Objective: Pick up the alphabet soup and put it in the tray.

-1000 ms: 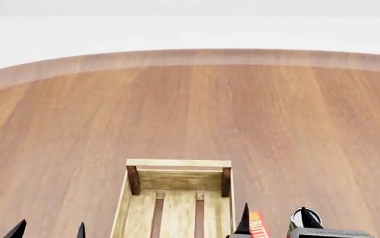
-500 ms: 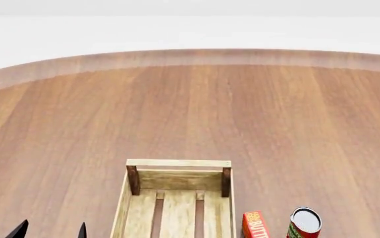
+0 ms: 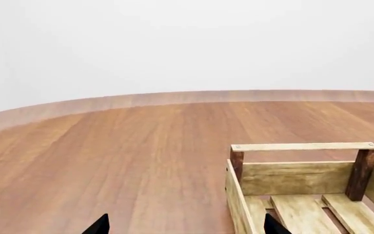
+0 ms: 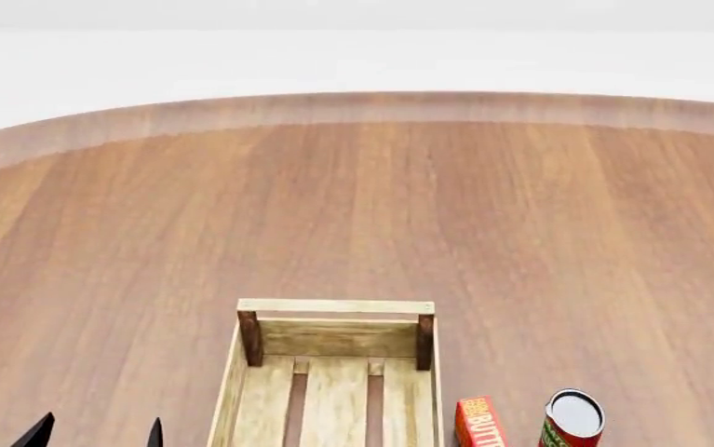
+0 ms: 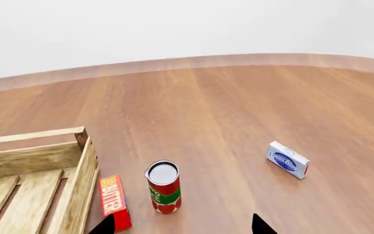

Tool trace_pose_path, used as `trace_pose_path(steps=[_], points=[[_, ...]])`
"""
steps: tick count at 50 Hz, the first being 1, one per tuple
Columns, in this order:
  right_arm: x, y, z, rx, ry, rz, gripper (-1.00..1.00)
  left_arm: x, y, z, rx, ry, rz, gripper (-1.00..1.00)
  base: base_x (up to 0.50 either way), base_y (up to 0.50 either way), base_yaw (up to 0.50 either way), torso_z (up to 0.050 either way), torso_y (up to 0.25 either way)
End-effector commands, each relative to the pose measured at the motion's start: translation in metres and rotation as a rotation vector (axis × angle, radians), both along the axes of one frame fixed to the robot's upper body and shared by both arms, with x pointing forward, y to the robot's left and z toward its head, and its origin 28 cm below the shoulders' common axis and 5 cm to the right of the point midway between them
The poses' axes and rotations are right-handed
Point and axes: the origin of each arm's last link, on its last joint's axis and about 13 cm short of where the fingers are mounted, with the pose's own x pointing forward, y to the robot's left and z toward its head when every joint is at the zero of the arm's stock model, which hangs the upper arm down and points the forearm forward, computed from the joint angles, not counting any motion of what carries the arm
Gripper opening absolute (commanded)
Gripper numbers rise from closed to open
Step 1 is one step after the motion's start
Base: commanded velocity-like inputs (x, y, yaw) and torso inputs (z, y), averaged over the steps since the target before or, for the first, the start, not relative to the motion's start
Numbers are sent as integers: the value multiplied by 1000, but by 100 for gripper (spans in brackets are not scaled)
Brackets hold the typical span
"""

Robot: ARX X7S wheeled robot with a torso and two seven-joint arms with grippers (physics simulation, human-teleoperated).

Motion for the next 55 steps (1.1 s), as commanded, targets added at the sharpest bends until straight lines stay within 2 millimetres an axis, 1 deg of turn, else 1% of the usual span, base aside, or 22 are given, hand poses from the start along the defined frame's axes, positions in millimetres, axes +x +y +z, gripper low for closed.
trace_pose_path(steps=[1, 18, 32, 39, 55], points=[[-12, -12, -1, -24, 12, -50, 100, 0, 0, -1, 0, 3, -1, 100, 0, 0, 0, 0, 0], [-25, -25, -3, -11, 14, -111, 100, 0, 0, 0, -2, 4, -1, 100, 0, 0, 0, 0, 0], [-35, -36, -12, 5, 35, -169, 100, 0, -3, 3, -4, -2, -14, 100, 0, 0, 0, 0, 0], [-43, -42, -18, 20, 39, -203, 100, 0, -2, 0, -1, 2, -6, 100, 0, 0, 0, 0, 0], [-58, -56, -25, 45, 49, -271, 100, 0, -2, 2, 5, 0, -4, 100, 0, 0, 0, 0, 0]])
